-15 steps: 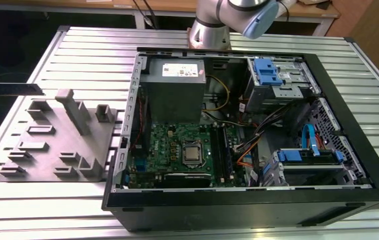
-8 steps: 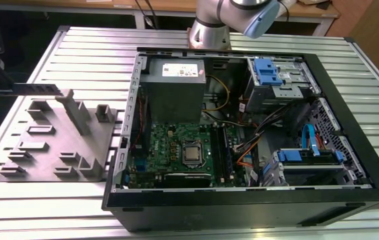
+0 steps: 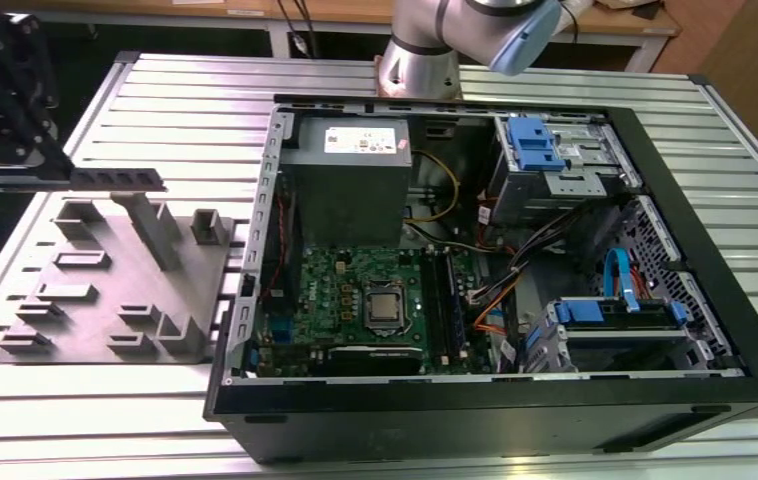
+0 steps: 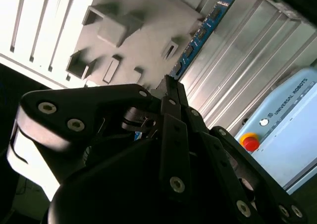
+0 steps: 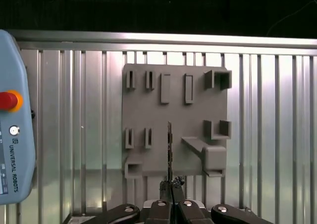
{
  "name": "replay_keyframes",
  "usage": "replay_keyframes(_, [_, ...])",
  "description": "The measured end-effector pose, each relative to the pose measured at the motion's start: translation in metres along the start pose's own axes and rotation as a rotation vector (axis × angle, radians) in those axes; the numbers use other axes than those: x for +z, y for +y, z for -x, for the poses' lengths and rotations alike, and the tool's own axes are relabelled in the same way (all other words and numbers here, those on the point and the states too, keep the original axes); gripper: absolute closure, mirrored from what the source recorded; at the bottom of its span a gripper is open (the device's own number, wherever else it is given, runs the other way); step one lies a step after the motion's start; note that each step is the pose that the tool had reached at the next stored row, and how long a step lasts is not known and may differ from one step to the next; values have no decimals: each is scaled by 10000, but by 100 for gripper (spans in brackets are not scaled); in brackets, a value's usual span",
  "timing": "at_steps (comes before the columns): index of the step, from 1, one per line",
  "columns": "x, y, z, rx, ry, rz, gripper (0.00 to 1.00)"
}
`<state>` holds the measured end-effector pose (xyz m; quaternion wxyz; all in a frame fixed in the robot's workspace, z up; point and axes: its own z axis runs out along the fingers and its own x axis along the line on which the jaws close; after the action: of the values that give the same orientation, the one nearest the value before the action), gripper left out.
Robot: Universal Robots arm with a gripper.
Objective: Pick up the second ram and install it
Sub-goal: 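Pick up the second ram and move it above second insertion slot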
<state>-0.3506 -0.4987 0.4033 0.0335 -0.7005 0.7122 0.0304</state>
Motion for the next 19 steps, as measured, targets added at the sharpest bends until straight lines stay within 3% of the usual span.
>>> replay_keyframes(19, [5, -859, 14, 0, 0, 0, 91])
